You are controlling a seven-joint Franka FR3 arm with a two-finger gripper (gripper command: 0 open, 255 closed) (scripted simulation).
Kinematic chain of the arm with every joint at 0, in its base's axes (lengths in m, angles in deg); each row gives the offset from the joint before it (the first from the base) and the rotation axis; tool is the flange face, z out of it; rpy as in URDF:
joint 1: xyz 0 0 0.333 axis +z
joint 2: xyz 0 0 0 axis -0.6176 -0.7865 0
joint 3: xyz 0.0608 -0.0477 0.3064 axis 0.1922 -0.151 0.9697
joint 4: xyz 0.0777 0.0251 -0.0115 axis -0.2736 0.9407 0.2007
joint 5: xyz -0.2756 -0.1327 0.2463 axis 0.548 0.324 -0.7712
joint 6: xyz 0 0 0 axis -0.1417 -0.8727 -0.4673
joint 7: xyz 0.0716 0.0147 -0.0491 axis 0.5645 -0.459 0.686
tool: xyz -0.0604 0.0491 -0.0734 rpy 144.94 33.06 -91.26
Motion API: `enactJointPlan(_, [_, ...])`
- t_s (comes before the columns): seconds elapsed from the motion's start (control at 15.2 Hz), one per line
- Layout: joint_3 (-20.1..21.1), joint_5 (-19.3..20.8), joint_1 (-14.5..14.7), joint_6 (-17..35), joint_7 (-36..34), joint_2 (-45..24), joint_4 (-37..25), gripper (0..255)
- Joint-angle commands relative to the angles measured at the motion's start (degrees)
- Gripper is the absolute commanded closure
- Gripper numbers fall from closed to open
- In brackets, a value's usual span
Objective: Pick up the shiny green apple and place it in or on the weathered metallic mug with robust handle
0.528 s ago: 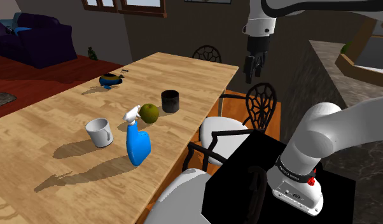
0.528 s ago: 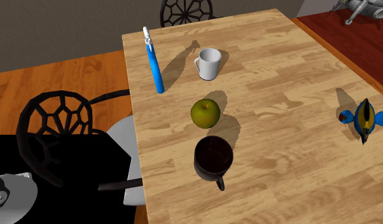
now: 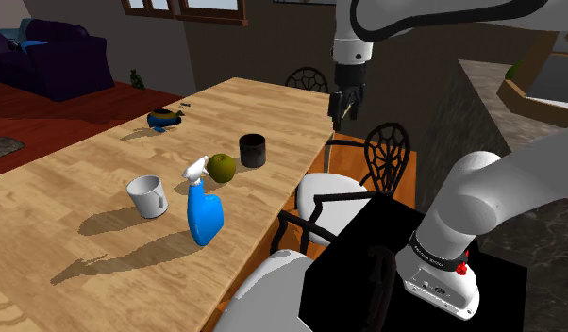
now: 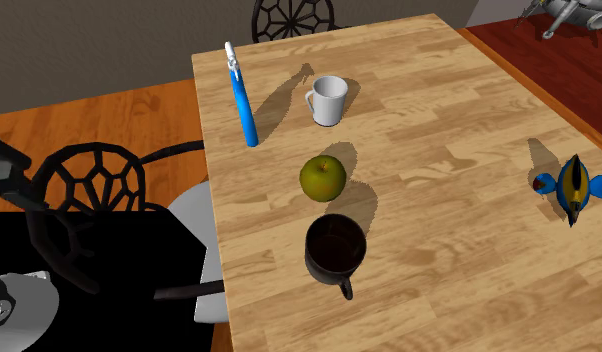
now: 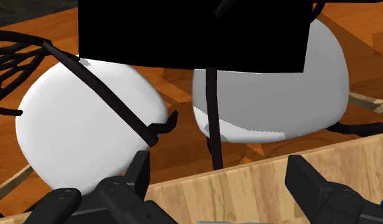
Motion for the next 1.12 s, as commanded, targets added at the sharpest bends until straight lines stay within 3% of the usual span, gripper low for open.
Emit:
enactJointPlan(0.0, [1.62,-0.49,0.38,2.81,-1.98,-3.03,-0.95,0])
enactJointPlan(0.53, [8.12,-0.01,1.35,12.06,-10.71,-17.71,-8.65,0])
enactJointPlan(1.06, [13.11,5.3,2.34,17.17,-20.4,-34.21,-21.26,0])
